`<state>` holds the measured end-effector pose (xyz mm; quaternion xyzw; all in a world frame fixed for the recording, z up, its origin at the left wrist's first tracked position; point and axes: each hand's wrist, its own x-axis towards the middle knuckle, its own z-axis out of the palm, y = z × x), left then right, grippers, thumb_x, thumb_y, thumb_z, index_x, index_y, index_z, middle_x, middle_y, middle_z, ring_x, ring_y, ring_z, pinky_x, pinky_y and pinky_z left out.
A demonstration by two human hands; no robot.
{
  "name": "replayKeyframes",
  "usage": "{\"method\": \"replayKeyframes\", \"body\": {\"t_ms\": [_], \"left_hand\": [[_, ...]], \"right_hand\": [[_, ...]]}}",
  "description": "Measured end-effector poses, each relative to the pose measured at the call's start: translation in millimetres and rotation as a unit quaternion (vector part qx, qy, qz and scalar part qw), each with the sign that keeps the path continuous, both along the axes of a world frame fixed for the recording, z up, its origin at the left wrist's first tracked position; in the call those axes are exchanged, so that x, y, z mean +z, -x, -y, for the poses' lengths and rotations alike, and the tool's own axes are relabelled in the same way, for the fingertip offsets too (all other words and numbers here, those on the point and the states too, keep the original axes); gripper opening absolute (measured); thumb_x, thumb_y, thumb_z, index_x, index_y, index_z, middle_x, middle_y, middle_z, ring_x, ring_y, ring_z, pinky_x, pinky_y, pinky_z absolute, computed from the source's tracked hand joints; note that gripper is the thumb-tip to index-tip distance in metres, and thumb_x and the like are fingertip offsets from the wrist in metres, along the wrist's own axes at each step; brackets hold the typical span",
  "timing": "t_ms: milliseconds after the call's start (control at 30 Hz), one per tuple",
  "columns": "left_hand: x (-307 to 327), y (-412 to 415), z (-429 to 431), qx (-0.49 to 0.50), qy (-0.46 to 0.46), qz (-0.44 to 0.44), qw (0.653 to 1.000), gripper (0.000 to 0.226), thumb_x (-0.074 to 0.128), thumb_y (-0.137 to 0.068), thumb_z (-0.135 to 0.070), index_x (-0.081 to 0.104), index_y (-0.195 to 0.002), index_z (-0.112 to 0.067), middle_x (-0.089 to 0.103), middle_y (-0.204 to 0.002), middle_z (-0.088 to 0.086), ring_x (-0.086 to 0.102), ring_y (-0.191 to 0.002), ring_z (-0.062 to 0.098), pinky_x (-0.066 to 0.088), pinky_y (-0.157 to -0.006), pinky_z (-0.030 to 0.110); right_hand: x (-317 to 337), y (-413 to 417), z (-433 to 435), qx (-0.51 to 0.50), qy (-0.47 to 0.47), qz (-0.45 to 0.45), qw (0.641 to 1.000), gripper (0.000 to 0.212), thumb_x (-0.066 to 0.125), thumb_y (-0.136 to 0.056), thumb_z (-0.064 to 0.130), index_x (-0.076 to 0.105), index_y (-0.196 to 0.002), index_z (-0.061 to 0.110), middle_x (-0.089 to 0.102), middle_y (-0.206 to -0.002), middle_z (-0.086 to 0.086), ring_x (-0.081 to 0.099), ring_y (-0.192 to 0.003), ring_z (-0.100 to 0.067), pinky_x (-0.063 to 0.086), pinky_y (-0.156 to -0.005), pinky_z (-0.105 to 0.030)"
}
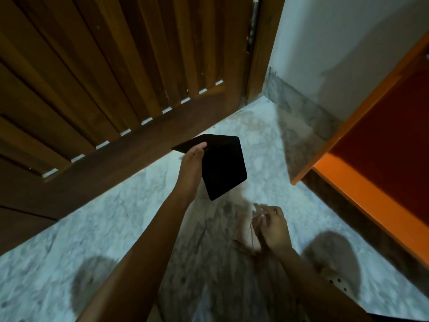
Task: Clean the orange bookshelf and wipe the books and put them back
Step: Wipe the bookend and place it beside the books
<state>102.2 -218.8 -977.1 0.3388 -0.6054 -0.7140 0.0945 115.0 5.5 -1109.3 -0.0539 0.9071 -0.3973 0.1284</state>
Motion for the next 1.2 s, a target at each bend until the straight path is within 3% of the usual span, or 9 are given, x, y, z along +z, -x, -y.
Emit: {"method": "replayKeyframes", "body": {"t_ms": [267, 433, 533, 600, 667, 800, 933, 1067, 1200], "left_hand": [[74, -36, -36, -0.09, 0.119, -0.096, 0.984, 0.034, 0.033, -0.103, -0.017, 0.051, -0.131, -0.017, 0.052, -0.137, 0.005, 0.046, -0.128, 0.02, 0.035, -0.111, 0.037], [127, -60, -73, -0.171, 0.272, -0.172, 0.931, 0.036, 0.034, -0.102, -0.014, 0.047, -0.135, -0.017, 0.05, -0.135, -0.004, 0.04, -0.12, -0.001, 0.027, -0.088, -0.006], [155, -74, -101, -0.23, 0.355, -0.215, 0.88, 0.037, 0.035, -0.102, -0.018, 0.044, -0.138, -0.021, 0.061, -0.1, -0.009, 0.05, -0.086, -0.011, 0.036, -0.071, 0.001], [171, -82, -121, -0.266, 0.392, -0.24, 0.847, 0.039, 0.034, -0.102, -0.02, 0.041, -0.14, -0.022, 0.051, -0.065, -0.006, 0.049, -0.059, -0.001, 0.035, -0.054, 0.014], [183, -89, -141, -0.292, 0.392, -0.26, 0.833, 0.041, 0.035, -0.102, -0.021, 0.039, -0.142, -0.024, 0.046, -0.06, -0.001, 0.05, -0.058, 0.006, 0.033, -0.051, 0.022], [205, -93, -178, -0.354, 0.345, -0.315, 0.81, 0.04, 0.039, -0.101, -0.019, 0.041, -0.14, -0.026, 0.052, -0.067, -0.018, 0.046, -0.059, -0.007, 0.037, -0.058, 0.009], [230, -87, -210, -0.356, 0.285, -0.364, 0.812, 0.039, 0.042, -0.1, -0.016, 0.045, -0.138, -0.023, 0.051, -0.126, -0.015, 0.046, -0.117, -0.005, 0.035, -0.093, 0.002], [266, -68, -234, -0.263, 0.255, -0.438, 0.821, 0.034, 0.046, -0.098, -0.014, 0.053, -0.131, -0.022, 0.059, -0.112, -0.027, 0.057, -0.097, -0.008, 0.046, -0.085, 0.01], [297, -29, -247, -0.128, 0.201, -0.463, 0.854, 0.031, 0.044, -0.099, -0.012, 0.053, -0.129, -0.012, 0.065, -0.112, -0.002, 0.063, -0.1, 0.002, 0.053, -0.083, 0.017]], "right_hand": [[141, 40, 17, -0.054, 0.187, -0.186, 0.963, 0.022, 0.046, -0.098, 0.01, 0.063, -0.112, 0.007, 0.057, -0.106, -0.002, 0.063, -0.091, -0.017, 0.056, -0.078, -0.038], [263, 52, 17, -0.016, 0.231, -0.203, 0.951, 0.026, 0.048, -0.097, 0.013, 0.059, -0.121, 0.013, 0.059, -0.11, 0.0, 0.058, -0.103, -0.017, 0.047, -0.089, -0.027], [319, 44, 3, 0.016, 0.219, -0.144, 0.965, 0.034, 0.047, -0.098, 0.021, 0.047, -0.132, 0.018, 0.055, -0.106, 0.0, 0.055, -0.094, -0.014, 0.044, -0.073, -0.013], [342, 37, -14, 0.009, 0.206, -0.149, 0.967, 0.037, 0.045, -0.099, 0.025, 0.042, -0.135, 0.022, 0.054, -0.112, 0.002, 0.054, -0.1, -0.013, 0.043, -0.074, -0.012], [356, 29, -35, -0.021, 0.211, -0.185, 0.96, 0.037, 0.043, -0.099, 0.025, 0.042, -0.137, 0.024, 0.051, -0.129, 0.002, 0.051, -0.118, -0.017, 0.044, -0.093, -0.027], [371, 8, -82, -0.091, 0.232, -0.258, 0.933, 0.042, 0.037, -0.101, 0.021, 0.036, -0.143, 0.027, 0.036, -0.149, 0.002, 0.034, -0.136, -0.017, 0.032, -0.112, -0.04], [384, -11, -124, -0.148, 0.233, -0.321, 0.906, 0.048, 0.045, -0.098, 0.038, 0.033, -0.144, 0.034, 0.041, -0.141, 0.001, 0.039, -0.127, -0.012, 0.035, -0.107, -0.038], [399, -22, -157, -0.204, 0.231, -0.371, 0.876, 0.057, 0.052, -0.091, 0.049, 0.032, -0.144, 0.038, 0.041, -0.118, 0.007, 0.04, -0.106, -0.004, 0.034, -0.088, -0.024], [408, -5, -192, -0.248, 0.245, -0.4, 0.848, 0.057, 0.054, -0.089, 0.052, 0.036, -0.141, 0.04, 0.043, -0.115, 0.008, 0.044, -0.104, -0.006, 0.036, -0.084, -0.024]]}}
